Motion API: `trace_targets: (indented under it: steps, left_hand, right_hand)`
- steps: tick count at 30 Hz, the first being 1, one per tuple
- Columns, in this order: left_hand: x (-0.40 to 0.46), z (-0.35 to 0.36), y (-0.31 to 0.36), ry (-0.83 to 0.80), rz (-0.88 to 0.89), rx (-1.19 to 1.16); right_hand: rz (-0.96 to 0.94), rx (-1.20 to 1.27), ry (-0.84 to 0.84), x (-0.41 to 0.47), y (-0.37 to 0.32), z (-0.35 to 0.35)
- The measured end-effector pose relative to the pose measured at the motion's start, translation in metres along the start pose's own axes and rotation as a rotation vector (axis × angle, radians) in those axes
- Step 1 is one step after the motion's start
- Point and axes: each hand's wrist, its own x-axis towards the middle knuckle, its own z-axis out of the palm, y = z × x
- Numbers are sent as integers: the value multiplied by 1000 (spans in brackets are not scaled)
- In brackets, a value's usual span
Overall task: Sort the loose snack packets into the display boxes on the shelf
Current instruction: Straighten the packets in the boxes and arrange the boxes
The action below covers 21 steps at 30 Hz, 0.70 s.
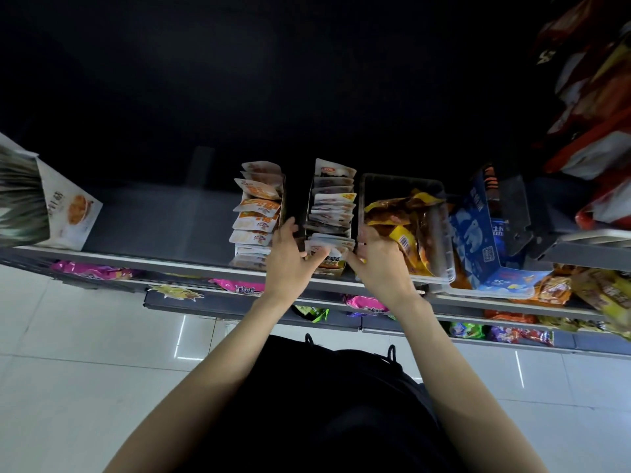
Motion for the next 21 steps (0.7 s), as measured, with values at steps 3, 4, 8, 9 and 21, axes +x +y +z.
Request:
trace_targets:
  steps: [3, 4, 8, 9, 21]
  left_hand:
    - [4, 5, 4, -127, -9, 6]
    - [5, 7, 3, -140, -19, -16]
    - [5, 9, 0, -122, -102, -294]
    - [3, 8, 1, -121, -134, -371]
    - [6, -5, 22, 69, -50, -549]
  right_hand:
    - [19, 21, 66, 9, -7, 6]
    - [41, 50, 100, 11, -10, 8]
    - [126, 399, 87, 16, -19, 15]
    - [129, 445, 68, 15, -18, 17]
    - [55, 245, 272, 19, -23, 19]
